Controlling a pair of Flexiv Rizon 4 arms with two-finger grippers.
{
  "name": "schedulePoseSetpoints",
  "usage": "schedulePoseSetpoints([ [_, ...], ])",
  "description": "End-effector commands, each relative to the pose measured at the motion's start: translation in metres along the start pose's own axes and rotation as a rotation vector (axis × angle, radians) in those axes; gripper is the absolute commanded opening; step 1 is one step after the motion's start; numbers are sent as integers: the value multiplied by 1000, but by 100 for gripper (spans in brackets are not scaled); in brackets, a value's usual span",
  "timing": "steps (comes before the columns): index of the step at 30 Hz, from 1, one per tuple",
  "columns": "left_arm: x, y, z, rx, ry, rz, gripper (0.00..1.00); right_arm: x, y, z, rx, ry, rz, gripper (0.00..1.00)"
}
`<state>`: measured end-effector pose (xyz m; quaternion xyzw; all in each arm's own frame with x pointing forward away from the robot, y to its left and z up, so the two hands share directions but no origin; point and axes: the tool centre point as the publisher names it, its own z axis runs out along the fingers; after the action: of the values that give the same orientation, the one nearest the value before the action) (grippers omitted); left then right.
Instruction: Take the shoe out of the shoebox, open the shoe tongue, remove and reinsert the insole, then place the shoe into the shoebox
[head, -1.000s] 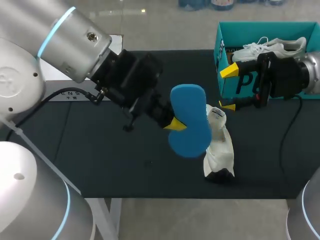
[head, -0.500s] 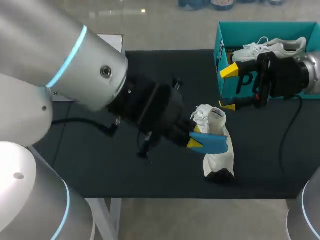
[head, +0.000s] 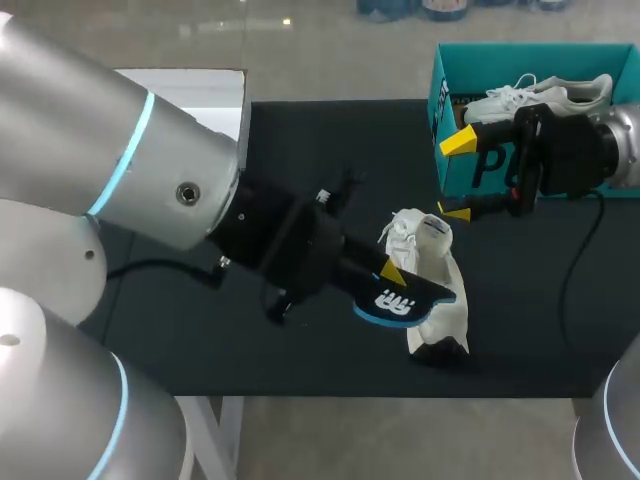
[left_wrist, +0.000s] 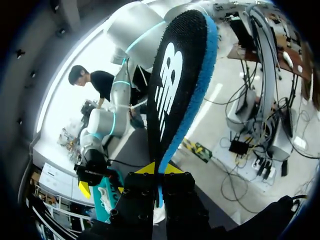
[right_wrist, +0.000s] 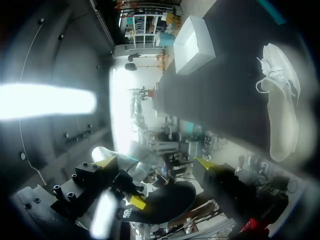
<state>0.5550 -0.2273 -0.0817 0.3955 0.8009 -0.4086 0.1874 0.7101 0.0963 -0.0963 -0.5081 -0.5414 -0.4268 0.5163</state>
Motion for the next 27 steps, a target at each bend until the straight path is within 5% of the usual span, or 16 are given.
schedulePoseSetpoints([
  [1,20,28,6,46,-352,-2,0,0,1,1,0,0,0,100],
  [12,-25,59,8,67,-367,97,0,0,1,1,0,0,0,100],
  [19,-51,58,2,46,-369,195,0,0,1,1,0,0,0,100],
  [27,-58,56,-1,24,-354,213,0,0,1,1,0,0,0,100],
])
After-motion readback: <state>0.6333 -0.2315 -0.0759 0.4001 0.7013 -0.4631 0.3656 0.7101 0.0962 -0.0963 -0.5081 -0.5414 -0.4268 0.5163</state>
